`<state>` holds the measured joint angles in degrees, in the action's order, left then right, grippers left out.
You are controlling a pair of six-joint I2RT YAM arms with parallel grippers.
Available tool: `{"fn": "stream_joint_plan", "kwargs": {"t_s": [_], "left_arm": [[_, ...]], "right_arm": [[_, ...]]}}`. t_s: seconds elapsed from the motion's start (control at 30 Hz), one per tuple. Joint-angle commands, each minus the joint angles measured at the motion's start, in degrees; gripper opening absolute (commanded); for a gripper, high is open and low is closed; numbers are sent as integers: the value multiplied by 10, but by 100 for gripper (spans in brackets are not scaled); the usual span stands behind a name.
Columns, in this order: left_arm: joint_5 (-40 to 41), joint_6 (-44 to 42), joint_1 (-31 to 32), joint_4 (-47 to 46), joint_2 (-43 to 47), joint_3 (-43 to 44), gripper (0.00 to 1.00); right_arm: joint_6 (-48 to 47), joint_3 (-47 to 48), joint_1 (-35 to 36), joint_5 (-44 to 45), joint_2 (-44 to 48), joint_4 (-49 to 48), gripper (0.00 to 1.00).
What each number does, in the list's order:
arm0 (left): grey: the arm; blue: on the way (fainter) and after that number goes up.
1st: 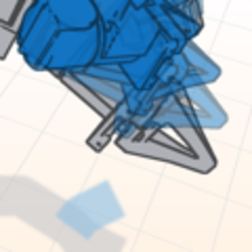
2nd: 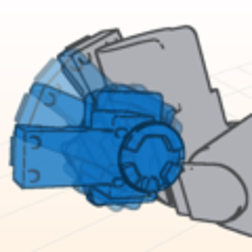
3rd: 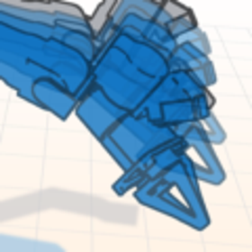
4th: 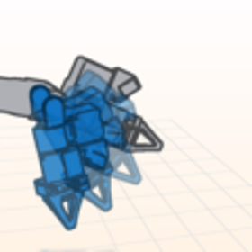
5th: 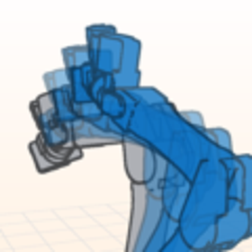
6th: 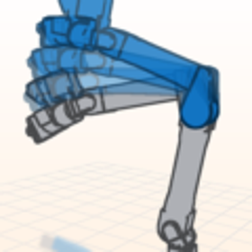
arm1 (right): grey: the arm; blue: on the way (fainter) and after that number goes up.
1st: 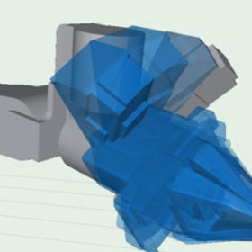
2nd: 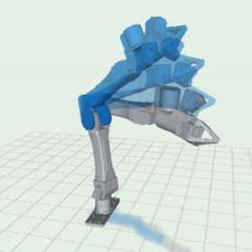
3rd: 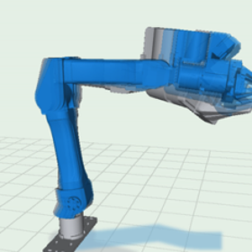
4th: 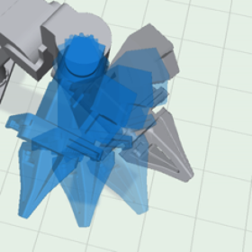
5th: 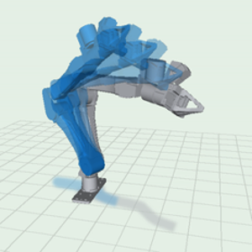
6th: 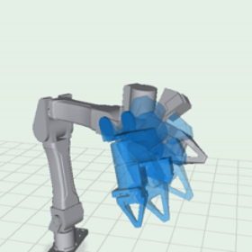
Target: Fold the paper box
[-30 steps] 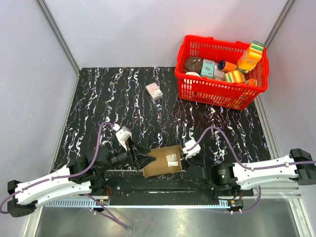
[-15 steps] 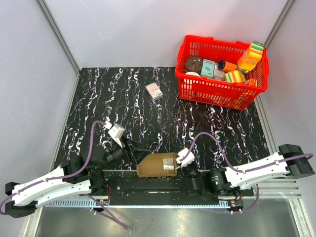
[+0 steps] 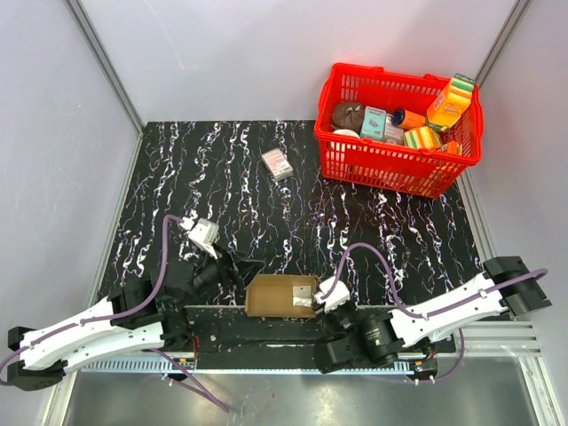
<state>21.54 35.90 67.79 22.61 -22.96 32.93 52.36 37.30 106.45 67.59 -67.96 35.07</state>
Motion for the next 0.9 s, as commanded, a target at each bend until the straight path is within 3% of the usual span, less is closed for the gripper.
{"fn": "stream_joint_plan", "kwargs": {"t_s": [0.0, 0.13, 0.37, 0.53, 0.67, 0.87], "left_arm": [[21, 16, 2, -5, 3, -11, 71], [26, 10, 2, -6, -9, -12, 71], [38, -1, 2, -2, -35, 5, 71], [59, 3, 2, 1, -28, 6, 72], [64, 7, 2, 2, -23, -2, 72], [61, 16, 2, 2, -19, -10, 73]], "right_arm": [[45, 30, 9, 44, 21, 43, 54], [-28, 9, 9, 12, 79, -34, 59], [14, -23, 9, -4, 194, -62, 67], [73, 10, 9, -8, 152, -1, 68], [171, 24, 9, -13, 112, 50, 68], [253, 15, 8, -4, 86, 59, 68]]}}
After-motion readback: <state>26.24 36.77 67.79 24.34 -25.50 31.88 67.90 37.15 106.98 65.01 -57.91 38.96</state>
